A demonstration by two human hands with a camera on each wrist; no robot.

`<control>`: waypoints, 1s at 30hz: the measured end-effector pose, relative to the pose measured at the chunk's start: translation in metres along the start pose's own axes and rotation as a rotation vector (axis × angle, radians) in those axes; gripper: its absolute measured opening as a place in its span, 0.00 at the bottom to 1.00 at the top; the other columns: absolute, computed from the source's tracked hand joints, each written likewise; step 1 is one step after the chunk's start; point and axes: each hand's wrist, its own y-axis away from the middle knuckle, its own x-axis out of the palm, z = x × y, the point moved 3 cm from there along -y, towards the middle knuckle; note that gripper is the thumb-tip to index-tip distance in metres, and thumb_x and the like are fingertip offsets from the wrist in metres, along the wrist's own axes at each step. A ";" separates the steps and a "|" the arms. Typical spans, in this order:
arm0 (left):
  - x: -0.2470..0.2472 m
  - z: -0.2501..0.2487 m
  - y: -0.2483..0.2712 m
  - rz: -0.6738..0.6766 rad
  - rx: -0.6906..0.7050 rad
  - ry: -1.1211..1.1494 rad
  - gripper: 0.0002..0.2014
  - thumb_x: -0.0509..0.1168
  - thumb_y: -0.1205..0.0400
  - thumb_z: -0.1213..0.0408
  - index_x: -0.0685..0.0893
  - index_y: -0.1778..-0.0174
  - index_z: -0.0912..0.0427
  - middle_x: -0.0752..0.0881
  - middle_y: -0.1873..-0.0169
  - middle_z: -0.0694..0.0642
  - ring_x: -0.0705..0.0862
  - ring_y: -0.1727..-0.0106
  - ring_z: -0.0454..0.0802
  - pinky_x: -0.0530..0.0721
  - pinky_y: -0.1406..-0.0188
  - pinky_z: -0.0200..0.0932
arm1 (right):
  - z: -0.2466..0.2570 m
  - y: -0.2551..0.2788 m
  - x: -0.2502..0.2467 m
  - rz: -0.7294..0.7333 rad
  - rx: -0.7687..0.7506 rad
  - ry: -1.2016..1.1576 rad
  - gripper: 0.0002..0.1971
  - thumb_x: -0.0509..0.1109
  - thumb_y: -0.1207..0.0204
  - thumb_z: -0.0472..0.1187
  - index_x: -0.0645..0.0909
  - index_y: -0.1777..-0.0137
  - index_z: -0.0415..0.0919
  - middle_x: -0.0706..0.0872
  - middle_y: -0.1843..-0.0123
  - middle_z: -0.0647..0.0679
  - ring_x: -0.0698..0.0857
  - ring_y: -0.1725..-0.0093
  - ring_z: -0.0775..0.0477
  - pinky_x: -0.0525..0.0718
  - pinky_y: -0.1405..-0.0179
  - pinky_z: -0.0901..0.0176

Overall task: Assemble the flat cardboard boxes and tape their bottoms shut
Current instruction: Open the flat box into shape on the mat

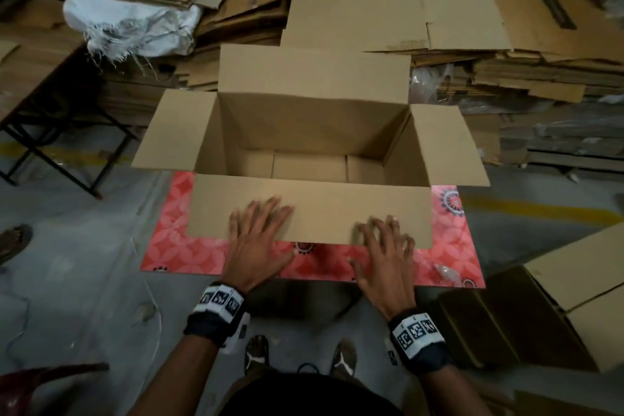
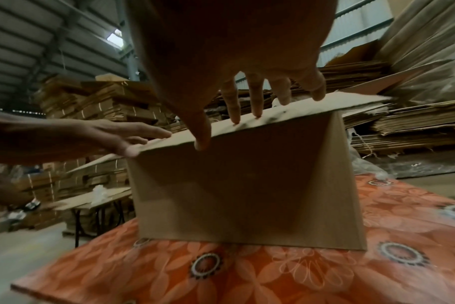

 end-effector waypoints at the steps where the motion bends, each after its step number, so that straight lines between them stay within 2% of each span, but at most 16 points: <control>1: -0.002 0.009 0.011 -0.012 0.017 -0.045 0.47 0.69 0.27 0.33 0.60 0.12 0.38 0.55 0.10 0.45 0.51 0.10 0.57 0.47 0.15 0.75 | 0.007 0.001 0.001 -0.004 -0.009 0.029 0.35 0.75 0.23 0.51 0.69 0.17 0.49 0.69 0.15 0.42 0.59 0.12 0.33 0.63 0.19 0.22; 3: -0.006 0.027 0.023 -0.045 0.058 -0.118 0.48 0.75 0.30 0.37 0.67 0.14 0.44 0.65 0.13 0.50 0.60 0.12 0.58 0.52 0.16 0.76 | 0.019 -0.001 0.003 -0.027 -0.001 0.076 0.33 0.77 0.24 0.44 0.73 0.19 0.46 0.72 0.17 0.42 0.62 0.13 0.34 0.66 0.21 0.24; 6: -0.019 0.045 0.024 -0.222 0.081 -0.068 0.33 0.74 0.25 0.57 0.77 0.22 0.53 0.78 0.23 0.54 0.72 0.18 0.60 0.57 0.16 0.73 | 0.032 -0.007 0.002 -0.103 0.031 0.085 0.29 0.75 0.23 0.37 0.75 0.22 0.44 0.75 0.20 0.42 0.65 0.14 0.36 0.67 0.22 0.26; 8: -0.033 0.046 0.020 -0.342 0.116 -0.006 0.23 0.71 0.25 0.63 0.84 0.32 0.56 0.84 0.31 0.55 0.79 0.24 0.61 0.62 0.18 0.73 | 0.039 -0.012 -0.003 -0.176 0.036 0.067 0.25 0.73 0.24 0.34 0.78 0.26 0.44 0.78 0.23 0.42 0.67 0.15 0.34 0.66 0.22 0.25; 10: -0.050 0.043 0.020 -0.442 0.165 0.008 0.15 0.71 0.23 0.66 0.89 0.40 0.57 0.88 0.36 0.55 0.82 0.27 0.60 0.63 0.20 0.73 | 0.048 -0.015 -0.015 -0.279 0.035 0.029 0.23 0.69 0.26 0.33 0.82 0.30 0.42 0.82 0.27 0.42 0.70 0.17 0.33 0.63 0.21 0.25; 12: -0.066 0.044 0.018 -0.563 0.151 0.021 0.11 0.71 0.20 0.66 0.91 0.43 0.57 0.89 0.38 0.56 0.83 0.28 0.62 0.65 0.21 0.72 | 0.051 -0.019 -0.034 -0.412 0.048 -0.004 0.18 0.69 0.25 0.33 0.85 0.35 0.41 0.86 0.32 0.41 0.75 0.21 0.33 0.64 0.21 0.25; 15: -0.091 0.046 -0.002 -0.715 0.065 0.007 0.11 0.71 0.18 0.61 0.91 0.42 0.59 0.88 0.40 0.61 0.83 0.31 0.68 0.70 0.27 0.73 | 0.047 -0.043 -0.060 -0.570 0.077 -0.005 0.11 0.72 0.21 0.35 0.88 0.40 0.39 0.88 0.37 0.39 0.79 0.24 0.34 0.69 0.24 0.26; 18: -0.106 0.041 -0.035 -0.814 0.058 -0.023 0.14 0.71 0.17 0.61 0.87 0.37 0.62 0.86 0.37 0.63 0.77 0.27 0.67 0.71 0.27 0.74 | 0.037 -0.073 -0.075 -0.639 0.101 -0.016 0.14 0.74 0.20 0.36 0.86 0.35 0.37 0.87 0.34 0.38 0.75 0.20 0.36 0.64 0.18 0.27; 22: -0.106 0.035 -0.079 -0.848 0.012 -0.085 0.23 0.70 0.17 0.62 0.80 0.25 0.59 0.78 0.23 0.61 0.67 0.18 0.62 0.61 0.17 0.72 | 0.035 -0.114 -0.078 -0.636 0.042 -0.007 0.28 0.75 0.20 0.41 0.77 0.21 0.40 0.78 0.20 0.41 0.65 0.13 0.37 0.58 0.15 0.27; 25: -0.089 0.033 -0.091 -0.830 -0.023 -0.140 0.27 0.69 0.16 0.60 0.75 0.20 0.56 0.69 0.20 0.57 0.64 0.17 0.63 0.56 0.14 0.69 | 0.033 -0.124 -0.066 -0.577 0.034 0.054 0.36 0.76 0.22 0.42 0.68 0.14 0.44 0.69 0.13 0.42 0.58 0.10 0.38 0.53 0.13 0.30; 27: -0.073 0.032 -0.092 -0.790 -0.018 -0.161 0.26 0.69 0.16 0.59 0.77 0.20 0.53 0.68 0.22 0.55 0.64 0.18 0.64 0.57 0.15 0.71 | 0.029 -0.122 -0.050 -0.537 -0.002 0.062 0.37 0.75 0.21 0.42 0.67 0.13 0.45 0.67 0.12 0.43 0.57 0.10 0.39 0.52 0.12 0.31; 30: -0.044 0.034 -0.086 -0.689 -0.027 -0.155 0.25 0.69 0.18 0.61 0.79 0.22 0.53 0.74 0.24 0.59 0.67 0.20 0.67 0.57 0.17 0.74 | 0.016 -0.110 -0.023 -0.474 -0.059 0.016 0.31 0.75 0.19 0.43 0.72 0.16 0.46 0.70 0.13 0.45 0.61 0.11 0.41 0.54 0.12 0.34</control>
